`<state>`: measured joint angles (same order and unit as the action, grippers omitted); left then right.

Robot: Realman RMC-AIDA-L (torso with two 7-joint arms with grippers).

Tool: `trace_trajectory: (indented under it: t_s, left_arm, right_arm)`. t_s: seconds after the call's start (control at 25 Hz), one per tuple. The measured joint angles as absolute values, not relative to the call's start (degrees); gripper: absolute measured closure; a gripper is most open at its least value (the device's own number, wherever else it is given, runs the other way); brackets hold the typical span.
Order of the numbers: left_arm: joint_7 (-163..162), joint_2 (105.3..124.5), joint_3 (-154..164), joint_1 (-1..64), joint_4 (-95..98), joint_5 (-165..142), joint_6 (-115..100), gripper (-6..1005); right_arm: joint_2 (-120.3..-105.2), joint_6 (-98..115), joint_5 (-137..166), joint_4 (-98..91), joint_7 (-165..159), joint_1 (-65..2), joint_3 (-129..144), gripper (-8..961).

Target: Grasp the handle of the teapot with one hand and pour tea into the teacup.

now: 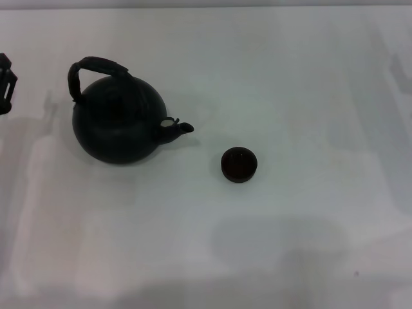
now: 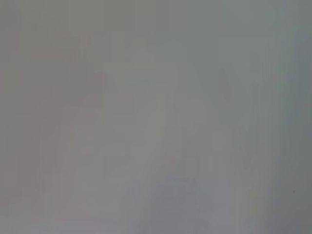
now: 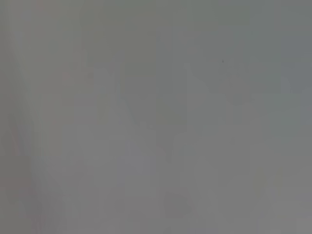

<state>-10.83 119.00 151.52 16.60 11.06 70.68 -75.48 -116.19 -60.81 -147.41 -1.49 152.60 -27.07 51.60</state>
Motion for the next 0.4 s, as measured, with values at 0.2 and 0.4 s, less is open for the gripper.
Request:
trace_trajectory:
  t_s: [0.2, 0.4]
  left_arm:
    - [-13.10, 118.97, 151.38, 17.41, 10.84, 70.86, -75.40, 299]
    - [-13.13, 118.91, 148.88, 17.95, 10.74, 71.01, -75.50, 299]
  right_arm:
    - [-116.19, -60.47, -147.73, -1.49, 152.58, -27.16, 51.35, 169]
    - [-116.18, -60.35, -147.88, -1.49, 152.58, -27.43, 51.32, 169]
